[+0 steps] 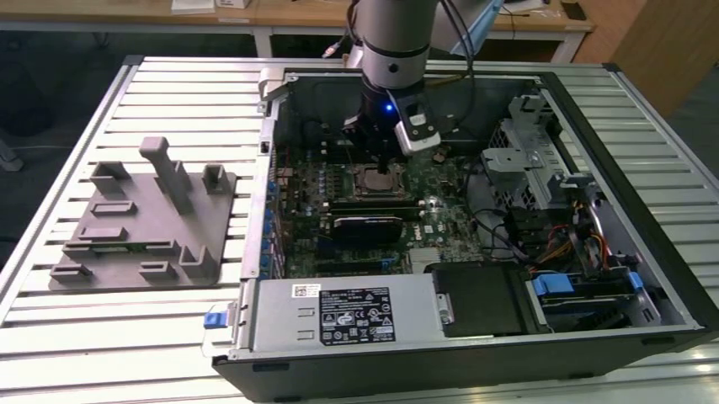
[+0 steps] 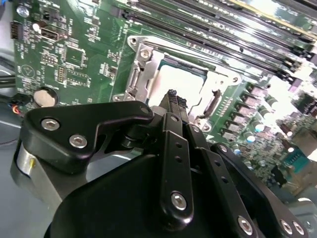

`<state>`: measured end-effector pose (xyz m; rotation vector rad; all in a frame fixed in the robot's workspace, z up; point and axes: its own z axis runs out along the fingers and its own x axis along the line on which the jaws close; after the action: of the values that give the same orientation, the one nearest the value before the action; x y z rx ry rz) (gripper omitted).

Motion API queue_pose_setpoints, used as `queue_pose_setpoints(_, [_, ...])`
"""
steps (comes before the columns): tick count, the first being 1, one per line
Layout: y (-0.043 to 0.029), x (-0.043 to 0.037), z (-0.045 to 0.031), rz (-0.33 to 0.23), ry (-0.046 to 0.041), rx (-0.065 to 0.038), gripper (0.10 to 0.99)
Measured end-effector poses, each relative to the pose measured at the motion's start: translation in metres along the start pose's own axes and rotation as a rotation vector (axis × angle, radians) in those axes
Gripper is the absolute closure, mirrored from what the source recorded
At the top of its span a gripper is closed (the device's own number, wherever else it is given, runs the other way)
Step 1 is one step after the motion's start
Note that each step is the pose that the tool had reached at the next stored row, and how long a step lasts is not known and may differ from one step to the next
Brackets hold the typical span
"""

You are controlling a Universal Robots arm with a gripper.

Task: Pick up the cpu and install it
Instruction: 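Close the cpu cover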

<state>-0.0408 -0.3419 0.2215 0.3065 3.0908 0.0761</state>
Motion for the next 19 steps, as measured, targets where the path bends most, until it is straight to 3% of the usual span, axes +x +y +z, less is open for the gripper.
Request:
queue_pose_setpoints(2, [-0.0001,0.0001,0.0011,0.000,-0.0071,-0.001,0.980])
queue_pose_setpoints(4, [-0.0003,0.0005,0.0022,0.000,-0.0089,0.001,0.980])
queue_pose_setpoints(11, [-0.0016,0.0059,0.0061,-0.001,-0.0113,0.011,0.980])
queue_pose_setpoints(19, [-0.0038,0.0152,0.0113,-0.001,-0.0126,0.013,0.980])
